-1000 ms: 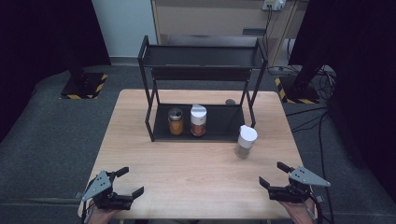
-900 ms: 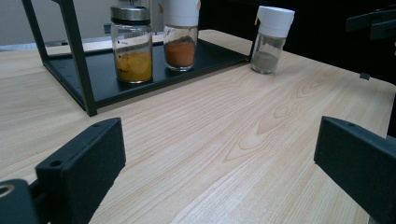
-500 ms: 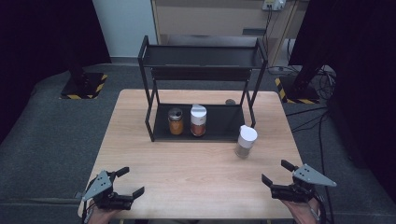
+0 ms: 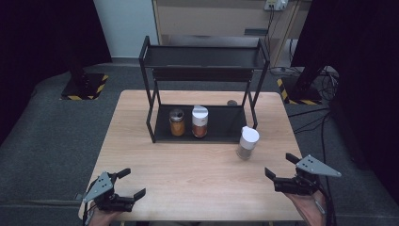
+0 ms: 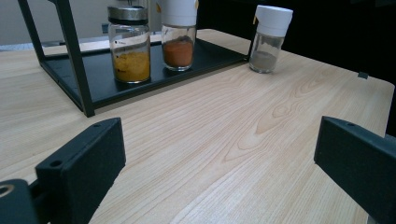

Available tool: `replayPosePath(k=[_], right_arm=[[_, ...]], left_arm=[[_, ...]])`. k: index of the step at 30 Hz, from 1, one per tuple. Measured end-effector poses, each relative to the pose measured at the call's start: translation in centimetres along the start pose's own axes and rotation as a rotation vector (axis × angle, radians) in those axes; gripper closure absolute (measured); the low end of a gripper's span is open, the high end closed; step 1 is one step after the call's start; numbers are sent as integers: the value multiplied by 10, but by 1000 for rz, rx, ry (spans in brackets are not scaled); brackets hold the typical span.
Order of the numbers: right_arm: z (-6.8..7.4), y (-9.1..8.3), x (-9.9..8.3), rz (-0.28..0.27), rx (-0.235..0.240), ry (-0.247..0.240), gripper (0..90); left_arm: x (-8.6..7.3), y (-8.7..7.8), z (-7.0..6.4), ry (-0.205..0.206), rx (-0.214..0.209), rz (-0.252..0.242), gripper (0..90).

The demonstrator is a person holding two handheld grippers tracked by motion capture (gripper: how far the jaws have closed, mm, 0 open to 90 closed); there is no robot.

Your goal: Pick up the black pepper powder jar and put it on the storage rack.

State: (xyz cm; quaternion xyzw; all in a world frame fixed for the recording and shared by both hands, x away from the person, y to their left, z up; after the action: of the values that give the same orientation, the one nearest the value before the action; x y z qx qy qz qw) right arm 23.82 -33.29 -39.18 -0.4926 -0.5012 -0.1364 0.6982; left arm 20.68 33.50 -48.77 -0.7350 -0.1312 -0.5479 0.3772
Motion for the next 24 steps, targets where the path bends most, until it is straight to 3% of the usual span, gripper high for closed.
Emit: replayPosePath(k=[15,24], right_arm=[[-6,32,29,41,33,-1,49],[-12,53,36,63,42,9,50]], left_arm=[[0,0,0,3,-4,-1,12],[0,1,0,2,-5,-1,12]])
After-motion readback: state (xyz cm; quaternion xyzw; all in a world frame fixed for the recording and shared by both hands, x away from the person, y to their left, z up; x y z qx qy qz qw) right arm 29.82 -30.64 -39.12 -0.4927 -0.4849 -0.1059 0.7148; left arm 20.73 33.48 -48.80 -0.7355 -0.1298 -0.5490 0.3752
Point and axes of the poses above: each handheld gripper's, and its own axes: y roughly forward along the jaws, x roughly out of its top, z roughly to its left, the point moved 6 cm from there along y, roughly forward along the jaws, and after that the axes turned 10 degrees about z, right-handed, at the moved point
